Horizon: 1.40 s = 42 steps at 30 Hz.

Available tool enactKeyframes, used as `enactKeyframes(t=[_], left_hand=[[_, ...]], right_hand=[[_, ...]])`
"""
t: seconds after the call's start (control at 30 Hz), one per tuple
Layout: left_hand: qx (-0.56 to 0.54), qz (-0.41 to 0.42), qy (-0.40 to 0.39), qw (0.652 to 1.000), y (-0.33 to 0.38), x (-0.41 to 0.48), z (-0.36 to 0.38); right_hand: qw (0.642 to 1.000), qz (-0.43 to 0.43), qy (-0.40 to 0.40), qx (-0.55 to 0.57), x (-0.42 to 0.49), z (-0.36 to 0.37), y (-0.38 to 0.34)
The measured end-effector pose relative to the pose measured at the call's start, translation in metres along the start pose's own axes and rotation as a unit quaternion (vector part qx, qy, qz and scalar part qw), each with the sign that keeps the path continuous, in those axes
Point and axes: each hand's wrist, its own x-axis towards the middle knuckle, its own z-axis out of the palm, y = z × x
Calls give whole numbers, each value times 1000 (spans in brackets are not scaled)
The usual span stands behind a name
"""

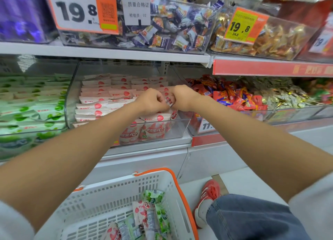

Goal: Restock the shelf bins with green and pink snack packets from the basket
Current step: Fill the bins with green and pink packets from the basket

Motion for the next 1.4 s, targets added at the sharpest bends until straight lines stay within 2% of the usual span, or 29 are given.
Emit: enactKeyframes(t=[0.1,0.2,0.27,0.3,0.37,0.5,0.63,0.77,0.93,1.03,1.13,1.27,1.4], left_hand=[[9,5,54,998,6,-22,-3],[33,-15,114,993,9,-61,-8],[55,-40,131,989,5,-91,-12],[64,-58,128,988,-1,-107,-12],[74,-103,93,988,-21,-138,-5],[97,-195,-33,975,-91,-202,24],[122,-269,-143,945,-171,-255,57],[155,-325,-211,909,-230,-277,86],[164,-365,-264,878,-265,-287,122],[179,-416,-277,847,-282,-298,136],[146,-421,-288,847,-294,-303,140],[115,-434,-279,849,-301,-306,142],[83,-454,-267,846,-291,-297,137]], right_hand=[[996,7,37,81,-25,6,-7],[982,4,119,145,-53,16,-21],[969,-3,178,172,-75,24,-36],[966,-6,183,182,-86,29,-46],[973,-22,138,185,-105,49,-64],[978,-30,-50,198,-131,126,-96],[962,-18,-201,186,-149,228,-115],[939,-37,-326,107,-158,314,-132],[917,-99,-368,117,-145,376,-177],[913,-183,-357,73,-130,402,-203],[905,-267,-332,5,-120,423,-219],[887,-316,-325,-92,-111,451,-219],[892,-314,-317,-69,-100,437,-207]])
